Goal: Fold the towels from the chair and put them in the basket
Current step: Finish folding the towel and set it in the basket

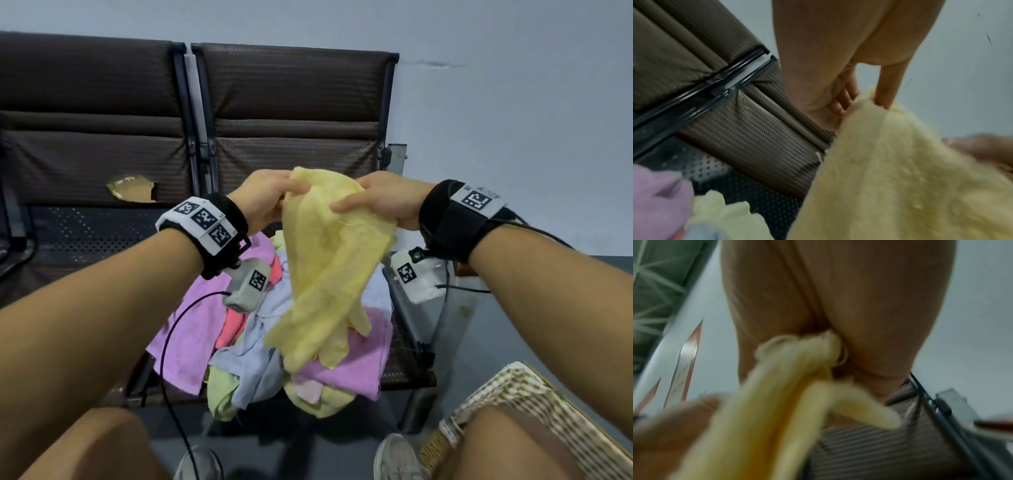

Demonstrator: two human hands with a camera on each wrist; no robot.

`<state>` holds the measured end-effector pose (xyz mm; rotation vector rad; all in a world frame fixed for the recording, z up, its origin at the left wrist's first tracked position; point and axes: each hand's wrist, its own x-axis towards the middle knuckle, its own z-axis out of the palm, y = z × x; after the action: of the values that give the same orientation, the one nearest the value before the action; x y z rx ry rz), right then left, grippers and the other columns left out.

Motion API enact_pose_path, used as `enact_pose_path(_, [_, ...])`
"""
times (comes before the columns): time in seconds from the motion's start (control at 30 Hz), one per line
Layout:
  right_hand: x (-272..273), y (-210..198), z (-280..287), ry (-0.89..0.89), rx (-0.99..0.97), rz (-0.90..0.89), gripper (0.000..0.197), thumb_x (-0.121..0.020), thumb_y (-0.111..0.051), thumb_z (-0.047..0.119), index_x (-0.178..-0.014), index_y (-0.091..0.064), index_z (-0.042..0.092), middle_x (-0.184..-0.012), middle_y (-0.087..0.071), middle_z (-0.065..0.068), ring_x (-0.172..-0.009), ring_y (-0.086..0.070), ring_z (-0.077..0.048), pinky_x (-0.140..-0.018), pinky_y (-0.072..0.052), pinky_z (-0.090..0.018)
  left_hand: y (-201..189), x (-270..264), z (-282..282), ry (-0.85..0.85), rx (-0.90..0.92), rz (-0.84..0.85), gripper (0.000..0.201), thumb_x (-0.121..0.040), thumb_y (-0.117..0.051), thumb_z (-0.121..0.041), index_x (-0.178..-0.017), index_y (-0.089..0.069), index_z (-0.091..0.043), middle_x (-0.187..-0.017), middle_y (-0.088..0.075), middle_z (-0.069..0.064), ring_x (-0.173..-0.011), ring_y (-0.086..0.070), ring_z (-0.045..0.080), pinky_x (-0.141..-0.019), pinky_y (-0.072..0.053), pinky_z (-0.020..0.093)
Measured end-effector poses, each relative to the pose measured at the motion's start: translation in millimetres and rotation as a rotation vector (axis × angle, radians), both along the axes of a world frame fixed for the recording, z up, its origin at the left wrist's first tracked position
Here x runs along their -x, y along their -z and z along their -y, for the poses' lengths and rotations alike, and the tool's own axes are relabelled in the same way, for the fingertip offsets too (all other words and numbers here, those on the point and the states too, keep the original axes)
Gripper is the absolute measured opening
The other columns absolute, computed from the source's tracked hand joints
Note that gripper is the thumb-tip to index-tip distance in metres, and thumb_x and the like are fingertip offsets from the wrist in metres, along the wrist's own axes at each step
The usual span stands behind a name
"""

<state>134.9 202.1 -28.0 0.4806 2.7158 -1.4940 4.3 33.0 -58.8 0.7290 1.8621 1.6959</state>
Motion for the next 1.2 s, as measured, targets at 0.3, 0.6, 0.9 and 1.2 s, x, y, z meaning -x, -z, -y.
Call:
enact_pose_path(0.3, [39.7, -7.6, -37.6, 0.369, -0.304, -0.408, 0.027, -0.091, -0.054, 0.02, -0.082, -0.061, -0.004, -0.076, -0.055, -0.015, -0.073, -0.051, -0.024, -0.066, -0.045, -0.042, -27.3, 47.2, -41.2, -0.371, -0.093, -0.428, 0.012, -0.092, -0.064, -0.027, -0.09, -0.074, -0.02, -0.093, -0.075, 0.006, -0.085, -0.072, 0.023, -0.074, -0.061, 0.044])
enact_pose_path(0.6, [45.4, 17.9, -41.5, 0.266, -0.301, -0.474, 0.026, -0.094, -0.048, 0.02, -0.101, -0.064, 0.001, -0.089, -0.063, -0.013, -0.084, -0.06, -0.03, -0.077, -0.05, -0.043, -6.7, 53.3, -25.1, -0.244, -0.183, -0.295, 0.006, -0.09, -0.065, -0.004, -0.088, -0.068, -0.01, -0.091, -0.067, 0.015, -0.083, -0.062, 0.025, -0.077, -0.05, 0.039])
enact_pose_path(0.9, [-8.0, 155.9, -16.0, -0.095, 0.033, 0.269, 0.023, -0.097, -0.046, 0.0, -0.111, -0.062, 0.008, -0.098, -0.065, -0.01, -0.091, -0.066, -0.024, -0.086, -0.06, -0.044, 125.8, 1.8, 42.6, 0.238, 0.433, 0.053, 0.008, -0.098, -0.053, 0.0, -0.103, -0.056, -0.006, -0.085, -0.061, 0.011, -0.074, -0.062, 0.021, -0.07, -0.057, 0.03])
enact_pose_path(1.2, [-6.8, 191.7, -24.9, -0.13, 0.181, 0.472, 0.01, -0.096, -0.06, 0.015, -0.095, -0.065, 0.006, -0.077, -0.068, -0.004, -0.062, -0.064, -0.015, -0.056, -0.053, -0.026, 150.5, -2.1, 42.3, 0.338, 0.685, 0.097, 0.015, -0.096, -0.056, -0.009, -0.106, -0.066, -0.003, -0.082, -0.072, 0.008, -0.064, -0.068, 0.019, -0.057, -0.057, 0.028])
